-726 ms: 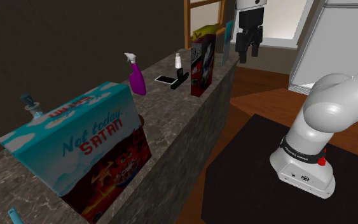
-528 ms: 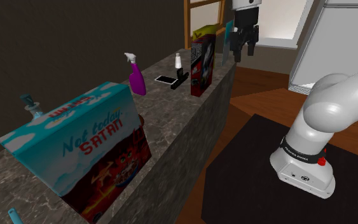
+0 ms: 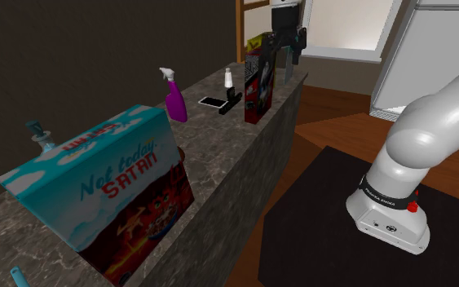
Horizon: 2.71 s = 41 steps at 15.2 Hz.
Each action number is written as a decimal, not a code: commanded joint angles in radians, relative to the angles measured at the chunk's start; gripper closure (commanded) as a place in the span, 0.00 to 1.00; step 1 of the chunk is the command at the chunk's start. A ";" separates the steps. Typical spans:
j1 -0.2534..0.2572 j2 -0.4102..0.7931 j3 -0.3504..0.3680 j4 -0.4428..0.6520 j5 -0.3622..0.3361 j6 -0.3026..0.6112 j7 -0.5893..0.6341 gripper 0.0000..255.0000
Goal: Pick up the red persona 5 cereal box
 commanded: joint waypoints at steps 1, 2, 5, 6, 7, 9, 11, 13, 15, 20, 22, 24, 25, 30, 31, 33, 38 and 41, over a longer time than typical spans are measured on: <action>-0.015 0.072 0.012 0.072 0.003 0.018 0.078 0.00; -0.022 0.104 0.016 0.105 0.003 0.027 0.114 0.00; -0.043 0.200 0.025 0.210 -0.004 0.045 0.220 0.00; -0.049 0.232 0.026 0.247 -0.007 0.048 0.254 0.00; -0.055 0.264 0.026 0.285 -0.011 0.051 0.288 0.00; -0.066 0.327 0.025 0.363 -0.020 0.052 0.356 0.00; -0.075 0.381 0.022 0.434 -0.029 0.050 0.412 0.00; -0.074 0.378 0.022 0.403 -0.029 0.078 0.412 0.00; -0.074 0.375 0.022 0.374 -0.029 0.105 0.412 0.00; -0.074 0.373 0.022 0.324 -0.028 0.153 0.412 0.00; -0.075 0.371 0.021 0.323 -0.028 0.152 0.411 1.00; -0.075 0.372 0.021 0.323 -0.028 0.153 0.412 1.00; -0.074 0.373 0.022 0.322 -0.028 0.154 0.412 1.00; -0.074 0.374 0.022 0.324 -0.028 0.153 0.412 1.00; -0.075 0.374 0.022 0.337 -0.028 0.140 0.412 1.00; -0.075 0.375 0.022 0.366 -0.029 0.113 0.412 1.00; -0.075 0.382 0.022 0.441 -0.029 0.044 0.412 1.00; -0.074 0.389 0.022 0.490 -0.029 0.002 0.413 1.00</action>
